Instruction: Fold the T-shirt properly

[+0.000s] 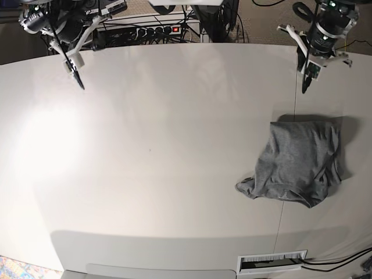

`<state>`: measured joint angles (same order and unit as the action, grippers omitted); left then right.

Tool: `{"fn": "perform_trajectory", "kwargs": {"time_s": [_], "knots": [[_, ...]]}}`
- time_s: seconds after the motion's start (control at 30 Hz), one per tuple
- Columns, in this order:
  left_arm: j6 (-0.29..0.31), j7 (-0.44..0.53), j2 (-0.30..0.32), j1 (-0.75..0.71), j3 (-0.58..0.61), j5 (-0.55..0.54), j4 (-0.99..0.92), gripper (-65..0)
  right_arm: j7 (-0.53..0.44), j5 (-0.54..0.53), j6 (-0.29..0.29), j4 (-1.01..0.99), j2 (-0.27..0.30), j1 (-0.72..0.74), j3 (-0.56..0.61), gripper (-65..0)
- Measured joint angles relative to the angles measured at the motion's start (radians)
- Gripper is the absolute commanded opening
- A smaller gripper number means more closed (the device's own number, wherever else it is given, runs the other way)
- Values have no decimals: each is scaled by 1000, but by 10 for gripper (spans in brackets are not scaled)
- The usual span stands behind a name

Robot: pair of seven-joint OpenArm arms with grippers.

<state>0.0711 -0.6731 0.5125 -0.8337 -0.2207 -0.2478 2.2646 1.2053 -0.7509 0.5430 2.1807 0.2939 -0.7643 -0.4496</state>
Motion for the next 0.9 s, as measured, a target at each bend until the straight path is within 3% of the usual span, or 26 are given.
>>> {"fn": "perform_trajectory", "kwargs": {"time_s": [0.2,0.33,0.47,0.73,0.9], "knots": [[6,-1,-59,-128,-2,0,0,-650,-46,10,0,0,2,-162,1,-650],[3,0,-93,-215,-2,-13,0,-650,-135,112,0,0,3,-243,28,-650],[6,13,-127,-283,-2,-95,-20,-650,-196,227,0,-21,5,-288,115,-650],[86,167,-232,-259,-2,-116,-325,-650,-457,532,0,-315,5,-227,367,-650],[160,208,-246,-136,5,-158,-607,-650,-572,629,-5,-603,5,-77,472,-650]]}}
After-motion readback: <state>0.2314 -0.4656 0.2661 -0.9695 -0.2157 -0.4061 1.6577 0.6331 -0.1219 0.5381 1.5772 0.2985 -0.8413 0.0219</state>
